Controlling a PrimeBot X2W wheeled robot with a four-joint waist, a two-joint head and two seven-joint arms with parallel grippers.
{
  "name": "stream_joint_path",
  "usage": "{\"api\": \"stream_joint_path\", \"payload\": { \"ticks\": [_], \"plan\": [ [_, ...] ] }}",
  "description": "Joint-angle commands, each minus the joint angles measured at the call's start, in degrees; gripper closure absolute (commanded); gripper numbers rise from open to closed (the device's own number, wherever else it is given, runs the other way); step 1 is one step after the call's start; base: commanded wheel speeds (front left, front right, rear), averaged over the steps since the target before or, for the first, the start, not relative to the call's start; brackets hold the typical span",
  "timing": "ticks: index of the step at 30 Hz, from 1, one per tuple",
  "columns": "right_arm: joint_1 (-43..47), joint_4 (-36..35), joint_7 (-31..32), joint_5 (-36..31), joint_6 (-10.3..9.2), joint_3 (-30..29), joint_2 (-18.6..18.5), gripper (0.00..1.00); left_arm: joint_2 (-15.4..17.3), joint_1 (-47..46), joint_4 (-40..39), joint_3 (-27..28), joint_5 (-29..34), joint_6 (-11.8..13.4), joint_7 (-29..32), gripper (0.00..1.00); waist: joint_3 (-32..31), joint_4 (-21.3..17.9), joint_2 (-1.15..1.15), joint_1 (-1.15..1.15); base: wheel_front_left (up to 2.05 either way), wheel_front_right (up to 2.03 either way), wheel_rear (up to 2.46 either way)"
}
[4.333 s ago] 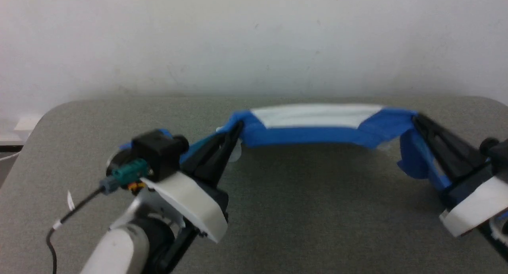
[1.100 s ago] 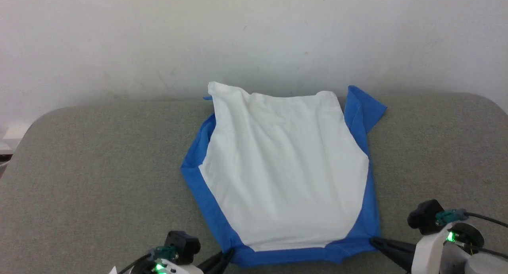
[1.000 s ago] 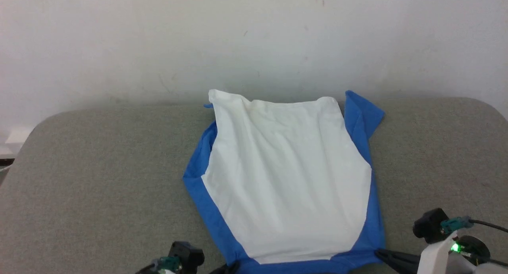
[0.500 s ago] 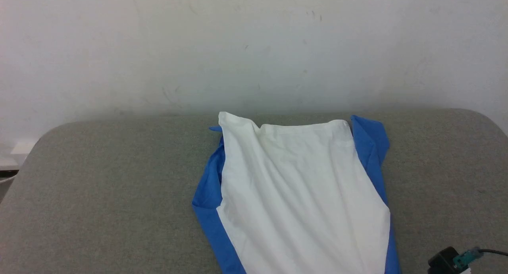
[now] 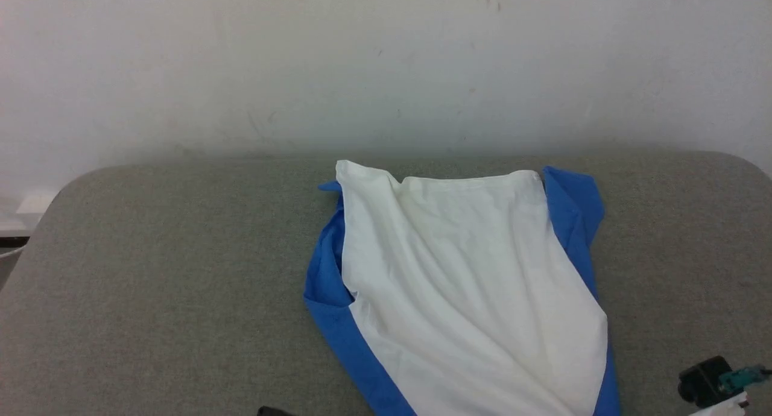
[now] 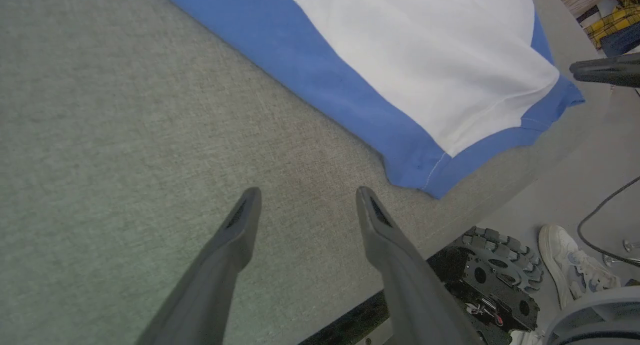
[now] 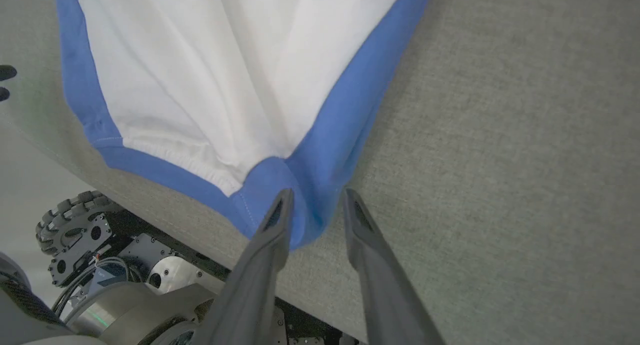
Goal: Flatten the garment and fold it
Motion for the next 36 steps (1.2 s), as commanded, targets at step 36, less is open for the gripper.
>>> {"api": "stream_joint_path", "payload": {
  "ticks": [36],
  "plan": [
    [-2.74,-16.74,-27.99,-38.55,-0.12,-33.47,32.57,0.0,-5.41,-27.75,16.55,10.38,3.77,9.06,-6.59,0.0,14.11,-5.03,0.0,-0.01,0.0,0.0,0.0]
  ]
}}
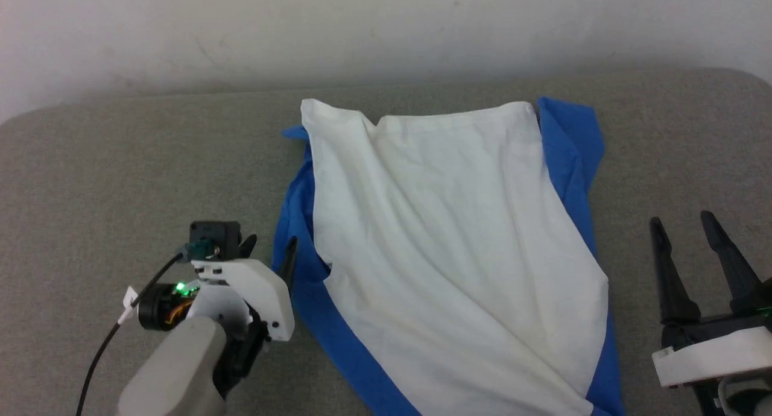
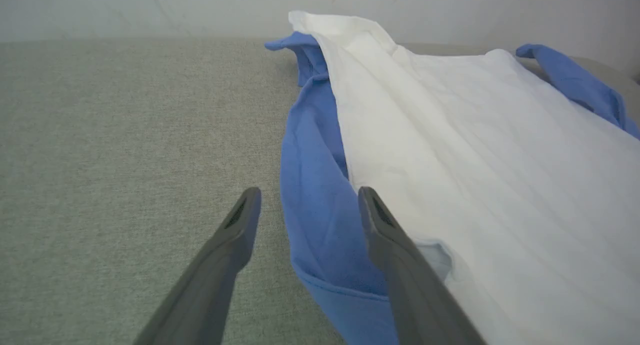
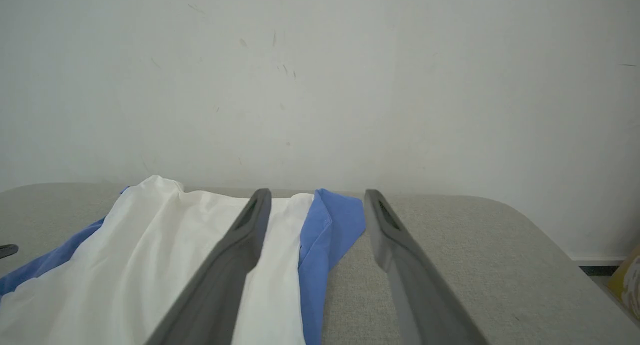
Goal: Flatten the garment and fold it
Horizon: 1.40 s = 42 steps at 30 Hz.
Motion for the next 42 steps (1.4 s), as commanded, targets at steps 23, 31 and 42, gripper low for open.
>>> {"api": "stream_joint_path", "payload": {
  "ticks": [23,31,42],
  "plan": [
    [-5.24,5.73,-3.37,0.0,-0.12,2.2,3.34,0.0,3.24,-23.01,18.2,-3.18,2.01,-8.96,9.58,0.0,12.39,-7.51,0.0,-0.01,0.0,0.0,0.0],
    [-4.87,7.57,-4.14,0.21,-0.12,2.07,3.55,0.0,3.81,-22.73,22.29,-3.54,1.65,-10.02,8.51,1.0,11.03,-7.23,0.0,-0.01,0.0,0.0,0.0],
    [-2.13,8.27,-2.38,0.25,-0.12,1.62,2.92,0.0,3.35,-17.12,18.92,-0.18,0.11,-4.8,-1.19,1.0,2.62,-4.33,0.0,-0.01,0.0,0.0,0.0]
  ]
}}
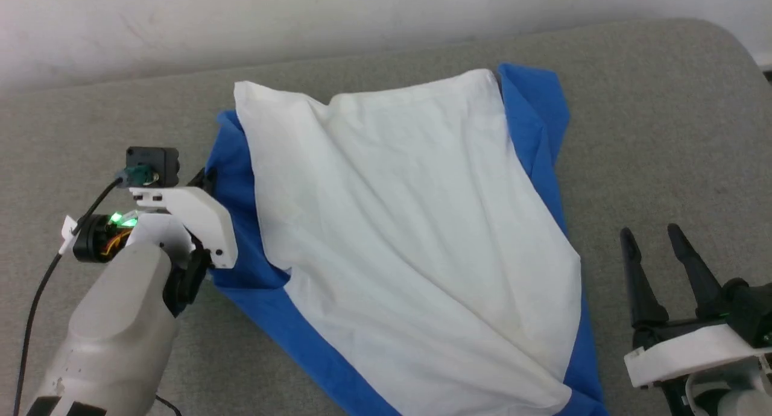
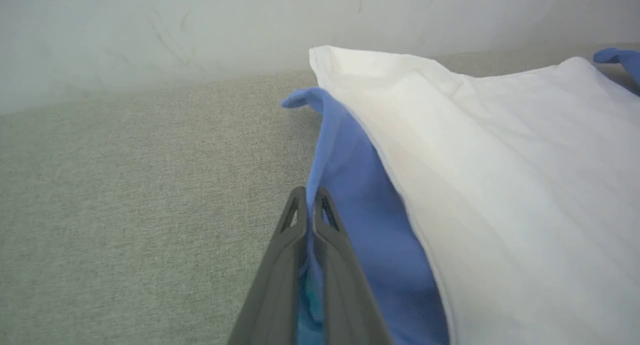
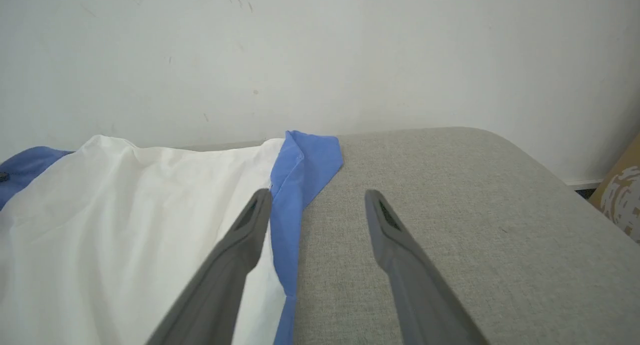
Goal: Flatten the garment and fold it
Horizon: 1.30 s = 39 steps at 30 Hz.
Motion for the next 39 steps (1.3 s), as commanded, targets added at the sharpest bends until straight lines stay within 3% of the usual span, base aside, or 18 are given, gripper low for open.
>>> {"api": "stream_joint_path", "payload": {
  "ticks": [1,15,21,24,32,36,37,39],
  "plan": [
    [0.81,0.01,0.28,0.15,-0.12,-0.06,-0.14,0.0,-0.02,1.25,-1.05,0.54,-0.21,0.92,-1.12,1.0,-4.02,1.61,0.01,0.0,0.0,0.0,0.0],
    [4.53,-1.13,1.59,1.33,-0.12,-1.26,0.62,0.0,-2.11,6.65,-22.37,0.83,0.89,7.11,-7.29,1.0,-8.51,1.08,0.01,0.0,0.0,0.0,0.0],
    [5.02,-1.75,2.06,1.8,-0.12,-2.06,0.64,0.0,-4.56,9.03,-30.76,-7.39,4.6,5.76,-4.35,1.0,-7.74,0.51,0.01,0.0,0.0,0.0,0.0],
    [4.76,-2.17,2.34,1.93,-0.12,-2.12,0.76,0.0,-7.29,9.59,-32.21,-12.93,6.79,4.88,-2.12,1.0,-6.52,0.27,0.01,0.0,0.0,0.0,0.0],
    [3.62,-1.51,2.2,2.31,-0.12,-1.34,1.09,0.0,-14.92,10.05,-25.37,-23.38,10.13,2.7,0.64,1.0,-3.37,-1.17,0.01,0.0,0.0,0.0,0.0],
    [3.07,-0.89,1.91,2.48,-0.12,-1.15,0.97,0.0,-16.18,10.56,-19.93,-26.86,10.65,1.05,2.33,1.0,-2.35,-1.61,0.01,0.0,0.0,0.0,0.0],
    [2.97,-0.73,1.79,2.57,-0.12,-1.19,0.91,0.0,-16.3,10.56,-18.71,-27.48,10.8,0.69,2.58,0.91,-2.16,-1.6,0.01,0.0,0.0,0.0,0.0],
    [2.83,-0.44,1.71,2.68,-0.12,-1.26,0.86,0.0,-16.37,10.51,-16.41,-28.36,11.1,0.28,3.0,0.62,-1.89,-1.48,0.01,0.0,0.0,0.0,0.0]
  ]
}}
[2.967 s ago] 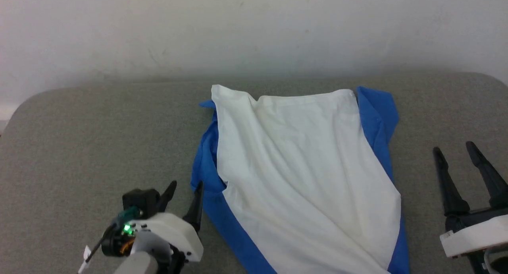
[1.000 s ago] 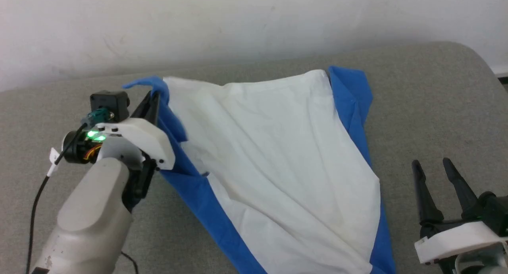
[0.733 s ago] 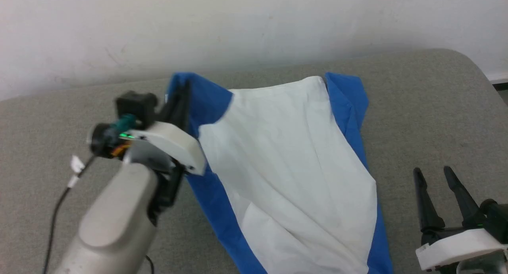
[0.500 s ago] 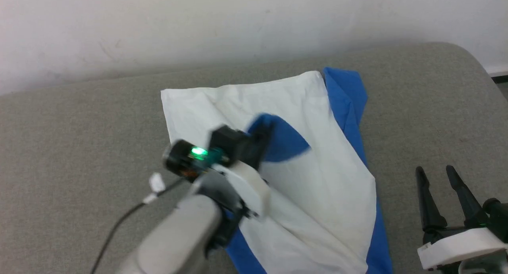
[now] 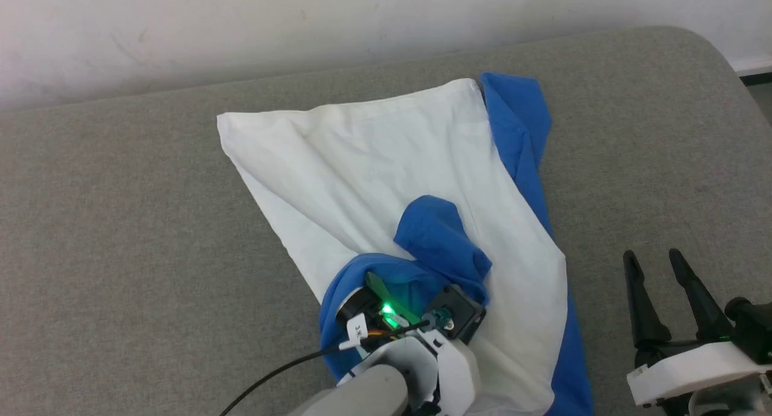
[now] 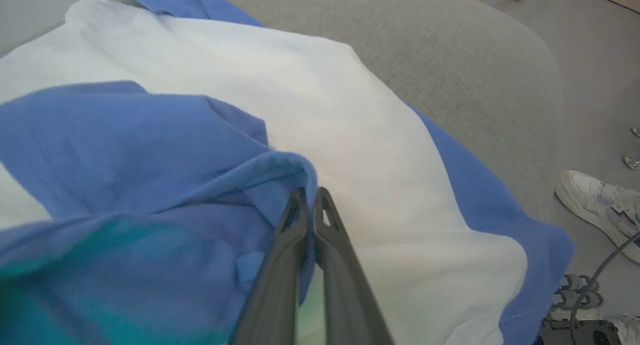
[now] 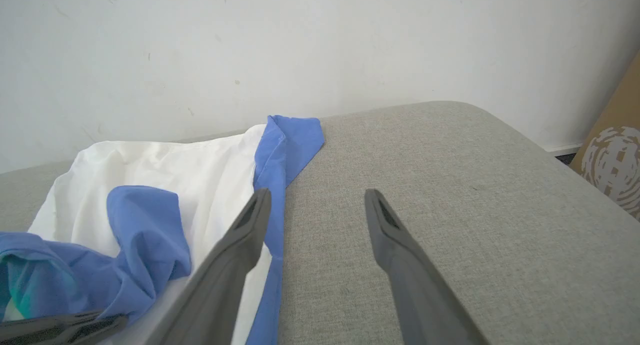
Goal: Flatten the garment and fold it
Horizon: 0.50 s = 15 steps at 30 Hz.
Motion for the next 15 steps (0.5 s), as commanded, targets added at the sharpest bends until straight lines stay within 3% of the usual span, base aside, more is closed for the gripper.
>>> {"api": "stream_joint_path", "payload": {
  "ticks": [1,2,3,15],
  "plan": [
    [-0.89,0.38,-0.18,0.62,-0.12,0.01,-0.12,0.0,-0.08,0.59,1.91,-0.82,0.64,-0.56,0.77,0.33,0.43,0.08,0.01,0.0,0.0,0.0,0.0],
    [-0.95,0.58,-0.14,0.68,-0.12,0.06,-0.15,0.0,-0.11,0.57,2.75,-1.16,0.65,-0.8,1.11,0.33,0.48,0.23,0.01,0.0,0.0,0.0,0.0],
    [-1.0,0.75,-0.12,0.72,-0.12,0.1,-0.18,0.0,-0.22,0.52,3.22,-1.22,0.56,-0.93,0.86,0.0,0.49,0.45,0.01,0.0,0.0,0.0,0.0],
    [-0.68,1.25,0.91,0.55,-0.12,-1.03,-1.75,0.0,-0.88,0.15,0.65,0.81,-0.59,-0.23,-6.28,0.0,-4.67,4.25,0.01,0.0,0.0,0.0,0.0]
  ]
}}
